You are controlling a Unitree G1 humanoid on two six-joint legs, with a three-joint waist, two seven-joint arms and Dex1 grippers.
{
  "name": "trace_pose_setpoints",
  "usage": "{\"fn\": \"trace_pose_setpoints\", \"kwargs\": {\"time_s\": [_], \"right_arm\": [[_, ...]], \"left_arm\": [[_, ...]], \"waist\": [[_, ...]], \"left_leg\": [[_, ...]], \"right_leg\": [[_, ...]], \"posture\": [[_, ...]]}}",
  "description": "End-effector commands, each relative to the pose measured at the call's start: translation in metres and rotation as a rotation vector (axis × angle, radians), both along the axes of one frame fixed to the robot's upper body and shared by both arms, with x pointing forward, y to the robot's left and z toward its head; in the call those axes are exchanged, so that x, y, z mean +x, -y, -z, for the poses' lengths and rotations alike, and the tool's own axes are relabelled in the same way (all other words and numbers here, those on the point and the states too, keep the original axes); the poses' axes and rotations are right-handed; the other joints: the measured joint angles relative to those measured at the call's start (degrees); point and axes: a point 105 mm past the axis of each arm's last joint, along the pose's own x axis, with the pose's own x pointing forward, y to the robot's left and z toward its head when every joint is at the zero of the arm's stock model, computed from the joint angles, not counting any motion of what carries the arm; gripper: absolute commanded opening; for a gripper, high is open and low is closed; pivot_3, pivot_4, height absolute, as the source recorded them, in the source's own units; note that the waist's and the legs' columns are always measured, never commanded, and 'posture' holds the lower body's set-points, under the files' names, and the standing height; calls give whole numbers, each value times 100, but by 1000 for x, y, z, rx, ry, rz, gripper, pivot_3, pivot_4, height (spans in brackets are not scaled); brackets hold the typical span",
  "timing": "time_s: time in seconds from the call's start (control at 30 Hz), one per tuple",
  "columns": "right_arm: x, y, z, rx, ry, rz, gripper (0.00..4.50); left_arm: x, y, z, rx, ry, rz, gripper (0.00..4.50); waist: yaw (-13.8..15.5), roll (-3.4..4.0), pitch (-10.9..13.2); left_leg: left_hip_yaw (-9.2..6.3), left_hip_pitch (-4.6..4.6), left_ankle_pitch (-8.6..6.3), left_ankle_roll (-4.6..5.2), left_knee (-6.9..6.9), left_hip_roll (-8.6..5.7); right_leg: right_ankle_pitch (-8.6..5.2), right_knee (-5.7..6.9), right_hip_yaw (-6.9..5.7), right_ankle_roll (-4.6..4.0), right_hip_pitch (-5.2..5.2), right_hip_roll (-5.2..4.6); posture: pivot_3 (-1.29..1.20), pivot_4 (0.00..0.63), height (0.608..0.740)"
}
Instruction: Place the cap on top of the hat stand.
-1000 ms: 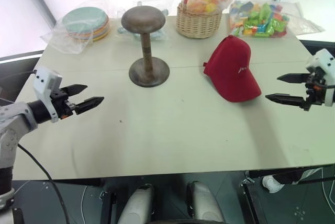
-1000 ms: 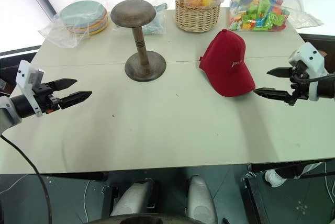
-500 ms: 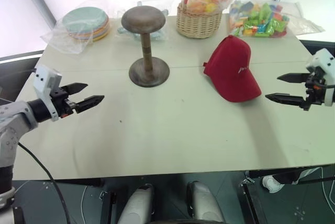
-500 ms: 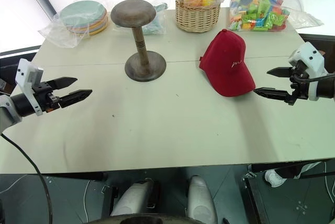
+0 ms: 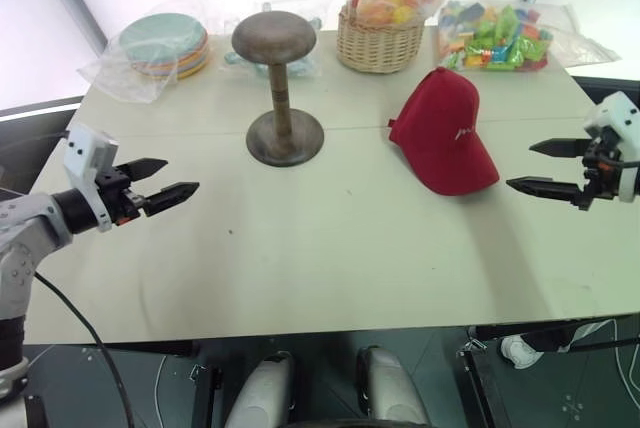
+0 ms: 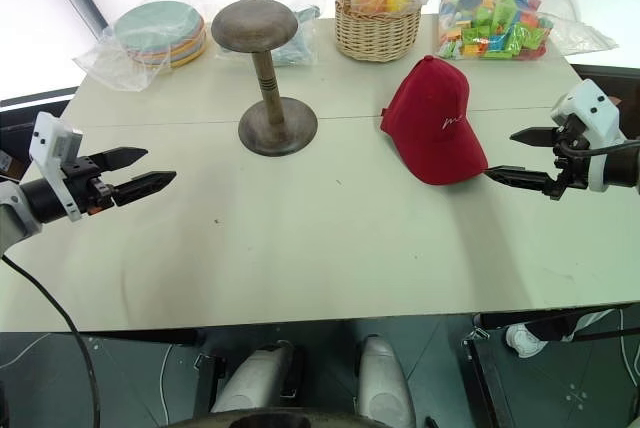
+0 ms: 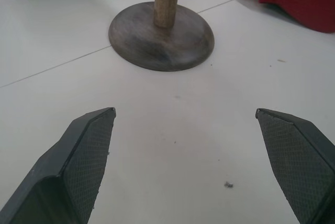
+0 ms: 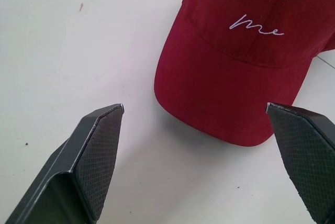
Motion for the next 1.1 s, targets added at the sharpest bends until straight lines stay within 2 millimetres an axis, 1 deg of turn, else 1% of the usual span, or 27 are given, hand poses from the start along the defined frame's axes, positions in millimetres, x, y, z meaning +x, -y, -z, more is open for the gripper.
{"fn": "trace_pose_setpoints", "kwargs": {"time_s": [0.03, 0.1, 0.17, 0.27, 0.3, 0.33, 0.37, 0.43, 0.5, 0.57, 0.63, 0.67, 0.73, 0.77, 0.8, 0.9, 1.1], "right_arm": [[2, -3, -16, 2, 70, -16, 4454], [4, -4, -16, -1, 76, -14, 4454], [6, -4, -16, -4, 83, -15, 4454], [7, -7, -19, -7, 91, -22, 4454], [7, -8, -19, -9, 93, -26, 4454], [6, -8, -19, -10, 94, -29, 4454], [6, -9, -19, -10, 95, -30, 4454], [7, -9, -19, -17, 103, -30, 4454], [9, -10, -17, -61, 120, -33, 4454], [11, -11, -13, -116, 135, -42, 4454], [20, -8, -4, -328, 230, -66, 4454], [23, -7, -1, -405, 265, -82, 4454], [33, 7, 8, -763, 417, -136, 4454], [34, 9, 15, -913, 481, -209, 4454], [34, 11, 22, -995, 523, -271, 4454], [35, 14, 30, -1081, 622, -357, 4454], [40, 13, 23, -1221, 839, -469, 4454]], "left_arm": [[-1, -7, -16, 20, 59, -18, 4500], [0, -10, -20, 22, 74, -28, 4500], [2, -11, -32, -53, 86, -34, 4500], [-5, 4, -57, -126, 127, 66, 4500], [-7, 12, -66, -152, 131, 119, 4500], [-9, 18, -71, -169, 130, 153, 4500], [-11, 22, -73, -176, 125, 184, 4500], [-15, 35, -72, -164, 96, 264, 4500], [-23, 52, -69, -150, 60, 381, 4500], [-27, 63, -68, -146, 41, 453, 4500], [-28, 74, -63, -118, 21, 521, 4500], [-28, 77, -62, -108, 16, 540, 4500], [-23, 82, -57, -107, 9, 555, 4500], [-20, 84, -55, -108, 7, 559, 4500], [-17, 86, -52, -107, 5, 561, 4500], [-11, 90, -47, -107, 11, 556, 4500], [-8, 90, -42, -131, 33, 507, 4500]], "waist": [[-1, 0, 0], [-1, 0, 0], [2, -1, 1], [5, -1, 1], [14, -1, 1], [16, -1, 1], [11, -1, 0], [-7, 0, 0], [-17, 0, 0], [-15, 0, 0], [-15, -1, 0], [-16, 0, 0], [-15, 0, 0], [-6, 0, 0], [7, 3, 0], [-30, 4, 2], [-87, 7, 3]], "left_leg": [[0, 0, 0, 0, 0, 0], [0, 0, 0, 0, 0, 0], [0, 0, 0, 0, 0, 0], [0, 0, 0, 0, 1, 0], [0, 0, 0, 1, 1, -1], [0, 0, 0, 1, 2, -1], [0, -1, 0, 1, 2, -2], [0, 0, 0, 1, 2, -2], [0, 0, 0, 0, 0, -1], [0, 0, 0, 0, 0, 0], [1, 0, 0, 0, 1, 0], [2, 2, 0, 0, 2, -1], [6, 2, 0, -1, 2, -1], [10, 4, 0, -1, 2, -3], [11, 4, 1, -1, 2, -6], [14, 4, 2, -3, 0, -8], [19, 5, 4, -7, -7, -3]], "right_leg": [[0, 0, 0, 0, 0, 0], [0, 0, 0, 0, 0, 0], [0, 0, 0, 0, 0, 0], [0, 0, 0, 0, 0, 2], [0, 0, 0, 0, 0, 2], [0, 0, -2, 0, 1, 3], [0, 0, -3, 0, 2, 3], [0, 1, -2, 0, 1, 3], [0, 1, -2, 0, 0, 6], [0, 1, -1, 0, 0, 7], [0, 1, -1, 0, 0, 7], [0, 3, -1, 0, 1, 8], [0, 3, -1, 0, 0, 8], [0, 7, 0, 0, -1, 7], [0, 6, 0, 0, -2, 6], [0, 8, 3, 0, -7, 8], [0, 8, 13, 0, -15, 15]], "posture": [[0, 150, 740], [0, 150, 740], [0, 150, 740], [0, 150, 740], [0, 150, 740], [0, 150, 740], [0, 150, 740], [0, 150, 740], [0, 150, 740], [0, 150, 740], [0, 150, 740], [0, 150, 740], [0, 150, 740], [0, 150, 740], [0, 150, 740], [0, 150, 740], [0, 150, 740]]}}
